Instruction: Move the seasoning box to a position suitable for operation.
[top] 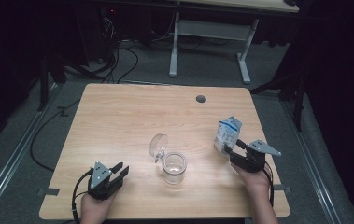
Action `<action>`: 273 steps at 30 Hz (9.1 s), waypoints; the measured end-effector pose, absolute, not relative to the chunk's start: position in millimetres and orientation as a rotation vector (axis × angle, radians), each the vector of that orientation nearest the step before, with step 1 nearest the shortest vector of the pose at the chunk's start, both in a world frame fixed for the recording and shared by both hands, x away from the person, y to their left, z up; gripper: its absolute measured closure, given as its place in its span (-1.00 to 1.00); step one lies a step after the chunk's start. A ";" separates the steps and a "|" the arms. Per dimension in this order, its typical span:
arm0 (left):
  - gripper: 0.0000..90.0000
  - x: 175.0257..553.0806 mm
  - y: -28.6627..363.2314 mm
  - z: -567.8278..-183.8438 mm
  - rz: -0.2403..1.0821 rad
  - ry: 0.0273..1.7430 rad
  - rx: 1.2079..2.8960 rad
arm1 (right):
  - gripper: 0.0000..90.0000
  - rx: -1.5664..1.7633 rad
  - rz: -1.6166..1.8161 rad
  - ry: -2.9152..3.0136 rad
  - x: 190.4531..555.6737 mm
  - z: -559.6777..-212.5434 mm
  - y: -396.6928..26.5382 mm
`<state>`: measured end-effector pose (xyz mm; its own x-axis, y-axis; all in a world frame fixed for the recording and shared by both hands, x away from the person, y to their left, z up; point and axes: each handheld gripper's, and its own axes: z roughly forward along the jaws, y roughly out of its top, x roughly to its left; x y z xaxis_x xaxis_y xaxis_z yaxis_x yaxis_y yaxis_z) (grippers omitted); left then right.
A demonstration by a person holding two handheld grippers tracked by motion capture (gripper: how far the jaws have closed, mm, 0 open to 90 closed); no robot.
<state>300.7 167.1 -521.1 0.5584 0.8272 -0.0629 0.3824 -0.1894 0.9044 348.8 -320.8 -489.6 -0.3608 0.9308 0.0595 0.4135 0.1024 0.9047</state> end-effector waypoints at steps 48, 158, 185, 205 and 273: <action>0.41 289.2 177.8 -519.1 0.535 0.988 1.724 | 1.00 1.193 1.272 1.891 346.0 -476.7 -315.7; 0.07 292.9 150.0 -521.6 0.427 0.822 1.757 | 1.00 1.306 0.341 2.728 355.0 -387.2 -268.7; 0.06 260.9 78.8 -492.6 0.364 0.603 1.742 | 1.00 1.229 0.256 2.769 349.8 -377.3 -257.1; 0.14 266.8 -7.1 -482.0 0.287 0.470 1.821 | 1.00 1.200 0.305 2.744 342.8 -352.6 -233.4; 0.37 248.0 -49.4 -506.1 0.400 0.463 1.865 | 1.00 1.121 0.379 2.797 327.4 -331.3 -174.3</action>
